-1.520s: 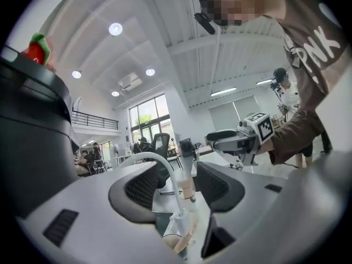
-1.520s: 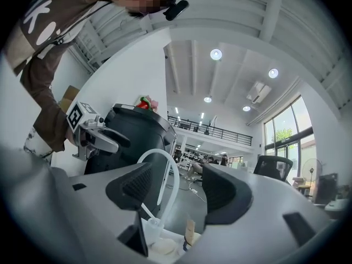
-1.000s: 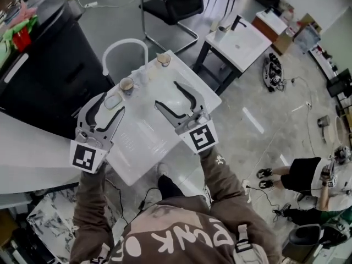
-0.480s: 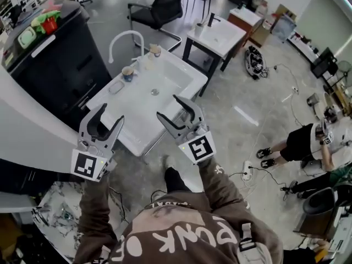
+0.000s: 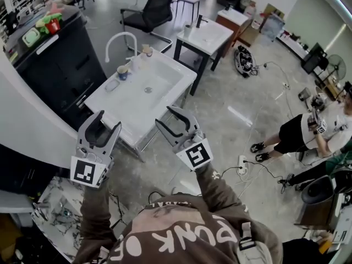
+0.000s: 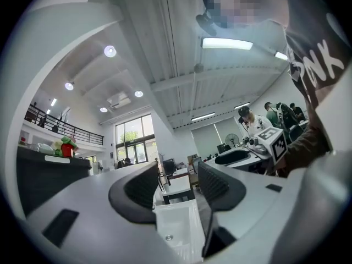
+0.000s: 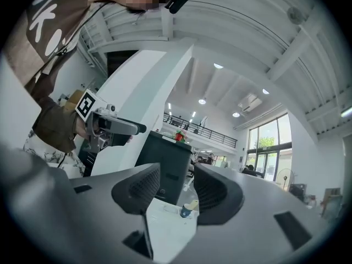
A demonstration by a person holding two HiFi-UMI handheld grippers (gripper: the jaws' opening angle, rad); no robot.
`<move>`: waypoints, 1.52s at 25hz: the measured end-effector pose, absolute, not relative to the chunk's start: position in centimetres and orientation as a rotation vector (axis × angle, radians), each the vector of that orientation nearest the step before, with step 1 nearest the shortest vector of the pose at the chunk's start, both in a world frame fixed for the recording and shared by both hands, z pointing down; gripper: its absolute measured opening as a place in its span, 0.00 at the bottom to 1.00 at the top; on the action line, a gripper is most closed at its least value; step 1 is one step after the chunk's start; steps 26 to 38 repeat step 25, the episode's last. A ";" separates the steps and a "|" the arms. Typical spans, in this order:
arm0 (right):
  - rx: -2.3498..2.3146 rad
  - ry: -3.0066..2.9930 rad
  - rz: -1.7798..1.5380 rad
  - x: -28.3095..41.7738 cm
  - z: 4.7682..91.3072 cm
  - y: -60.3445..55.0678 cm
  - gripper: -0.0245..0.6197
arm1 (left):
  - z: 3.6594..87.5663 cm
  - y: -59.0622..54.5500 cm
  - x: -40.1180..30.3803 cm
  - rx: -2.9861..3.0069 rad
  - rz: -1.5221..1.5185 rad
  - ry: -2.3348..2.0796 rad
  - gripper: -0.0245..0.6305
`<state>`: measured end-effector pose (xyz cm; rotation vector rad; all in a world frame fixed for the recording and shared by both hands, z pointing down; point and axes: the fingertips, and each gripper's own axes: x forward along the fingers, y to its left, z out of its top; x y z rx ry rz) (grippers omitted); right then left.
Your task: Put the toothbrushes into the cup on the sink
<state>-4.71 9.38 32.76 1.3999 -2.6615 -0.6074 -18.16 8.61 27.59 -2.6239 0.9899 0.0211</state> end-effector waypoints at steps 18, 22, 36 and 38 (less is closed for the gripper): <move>1.365 -2.677 -0.623 -2.0 32.6 12.3 0.33 | 27.3 12.1 -15.0 -2.602 0.003 1.006 0.39; 1.364 -2.678 -0.615 -1.7 32.5 12.8 0.32 | 27.1 12.7 -14.8 -2.598 0.001 1.011 0.39; 1.363 -2.680 -0.613 -1.6 32.3 13.0 0.32 | 27.2 13.0 -14.8 -2.608 -0.007 1.026 0.39; 1.363 -2.680 -0.613 -1.6 32.3 13.0 0.32 | 27.2 13.0 -14.8 -2.608 -0.007 1.026 0.39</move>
